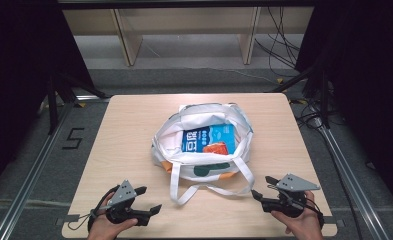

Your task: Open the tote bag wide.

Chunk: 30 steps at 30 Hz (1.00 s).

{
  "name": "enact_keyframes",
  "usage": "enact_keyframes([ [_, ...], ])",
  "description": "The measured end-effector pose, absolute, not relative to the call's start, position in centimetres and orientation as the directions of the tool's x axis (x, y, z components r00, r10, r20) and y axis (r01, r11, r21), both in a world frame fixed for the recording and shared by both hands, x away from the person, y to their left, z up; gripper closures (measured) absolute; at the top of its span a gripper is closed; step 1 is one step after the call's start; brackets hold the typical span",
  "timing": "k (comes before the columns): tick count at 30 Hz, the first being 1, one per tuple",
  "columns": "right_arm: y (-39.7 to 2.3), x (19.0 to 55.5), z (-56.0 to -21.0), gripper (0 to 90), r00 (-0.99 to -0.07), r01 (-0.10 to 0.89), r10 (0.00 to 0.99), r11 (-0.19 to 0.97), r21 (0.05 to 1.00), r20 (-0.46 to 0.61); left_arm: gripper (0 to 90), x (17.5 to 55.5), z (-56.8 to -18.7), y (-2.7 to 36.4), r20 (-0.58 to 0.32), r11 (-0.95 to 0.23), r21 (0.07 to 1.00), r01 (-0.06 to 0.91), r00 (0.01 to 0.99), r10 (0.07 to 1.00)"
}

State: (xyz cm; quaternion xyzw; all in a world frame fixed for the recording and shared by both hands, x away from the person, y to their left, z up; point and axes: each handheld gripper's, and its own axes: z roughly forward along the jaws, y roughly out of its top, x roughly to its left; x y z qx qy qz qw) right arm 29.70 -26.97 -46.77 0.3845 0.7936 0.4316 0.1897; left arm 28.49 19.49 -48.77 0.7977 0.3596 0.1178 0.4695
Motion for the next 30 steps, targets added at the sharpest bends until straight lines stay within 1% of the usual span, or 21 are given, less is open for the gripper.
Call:
enact_keyframes([
  [1,-27.0,29.5,-46.9,30.6,-0.633,0.448,0.773,0.330,0.831,0.034,18.6,28.5,-48.6,19.8,-0.120,-0.337,0.820,0.463,0.715,0.689],
  [2,-27.0,29.3,-46.9,30.3,-0.630,0.463,0.775,0.327,0.824,0.047,18.6,28.4,-48.7,19.9,-0.120,-0.335,0.823,0.458,0.717,0.686],
  [3,-27.0,29.3,-47.1,29.4,-0.637,0.445,0.770,0.329,0.833,0.036,18.6,28.3,-48.9,19.8,-0.146,-0.305,0.827,0.472,0.705,0.694],
  [5,-27.2,29.0,-47.3,29.2,-0.639,0.456,0.768,0.336,0.825,0.040,18.6,28.3,-48.9,20.2,-0.122,-0.332,0.824,0.460,0.715,0.689],
  [6,-27.1,28.7,-47.4,28.7,-0.629,0.467,0.776,0.330,0.820,0.045,18.6,28.1,-48.9,20.3,-0.129,-0.326,0.822,0.466,0.710,0.692],
  [7,-27.3,28.8,-47.5,28.1,-0.648,0.448,0.761,0.350,0.822,0.029,18.6,28.1,-49.0,20.3,-0.135,-0.319,0.825,0.467,0.710,0.691],
  [8,-27.3,28.6,-47.6,28.1,-0.640,0.467,0.767,0.340,0.816,0.047,18.6,28.1,-49.1,20.4,-0.133,-0.320,0.825,0.465,0.711,0.691],
  [10,-27.5,28.4,-47.8,27.8,-0.636,0.465,0.771,0.338,0.819,0.043,18.6,27.9,-49.2,20.5,-0.139,-0.310,0.827,0.468,0.706,0.694],
  [11,-27.6,28.4,-48.0,27.3,-0.648,0.470,0.760,0.344,0.813,0.053,18.6,27.8,-49.2,20.5,-0.150,-0.307,0.819,0.485,0.697,0.702],
  [12,-27.7,28.1,-48.1,27.3,-0.636,0.479,0.770,0.344,0.808,0.050,18.6,27.8,-49.1,20.6,-0.145,-0.313,0.814,0.489,0.693,0.706],
  [13,-27.8,28.1,-48.2,27.3,-0.647,0.476,0.761,0.342,0.810,0.058,18.6,27.7,-49.2,20.5,-0.151,-0.293,0.827,0.479,0.693,0.705],
  [14,-27.9,27.9,-48.3,27.3,-0.649,0.462,0.760,0.360,0.811,0.032,18.6,27.7,-49.2,20.6,-0.138,-0.312,0.825,0.472,0.703,0.698],
  [16,-28.0,27.7,-48.5,27.3,-0.653,0.462,0.757,0.364,0.809,0.033,18.6,27.7,-49.2,20.6,-0.132,-0.326,0.818,0.474,0.705,0.696],
  [18,-28.0,27.5,-48.7,27.3,-0.660,0.455,0.750,0.373,0.809,0.025,18.6,27.7,-49.2,20.6,-0.131,-0.326,0.818,0.473,0.706,0.696],
  [20,-27.9,27.4,-48.7,27.3,-0.671,0.470,0.740,0.376,0.799,0.047,18.6,27.8,-49.3,20.6,-0.131,-0.318,0.825,0.468,0.704,0.698],
  [21,-27.9,27.2,-48.7,27.3,-0.666,0.463,0.745,0.384,0.799,0.028,18.6,27.8,-49.3,20.6,-0.131,-0.318,0.824,0.469,0.704,0.698],
  [23,-27.8,27.2,-48.8,27.3,-0.672,0.465,0.740,0.387,0.796,0.033,18.6,27.7,-49.3,20.6,-0.152,-0.303,0.819,0.487,0.693,0.704],
  [24,-27.8,27.4,-48.8,27.3,-0.677,0.450,0.736,0.397,0.800,0.016,18.6,27.7,-49.4,20.6,-0.152,-0.305,0.819,0.487,0.695,0.703],
  [25,-27.8,27.3,-48.8,27.3,-0.674,0.455,0.738,0.398,0.797,0.016,18.6,27.8,-49.4,20.5,-0.160,-0.293,0.822,0.488,0.692,0.704],
  [27,-27.8,27.2,-48.8,27.3,-0.668,0.472,0.744,0.390,0.790,0.031,18.5,27.8,-49.4,20.5,-0.153,-0.301,0.819,0.488,0.692,0.705],
  [30,-27.8,27.2,-48.8,27.3,-0.667,0.471,0.744,0.391,0.791,0.030,18.6,27.8,-49.4,20.6,-0.145,-0.316,0.813,0.489,0.696,0.703],
])
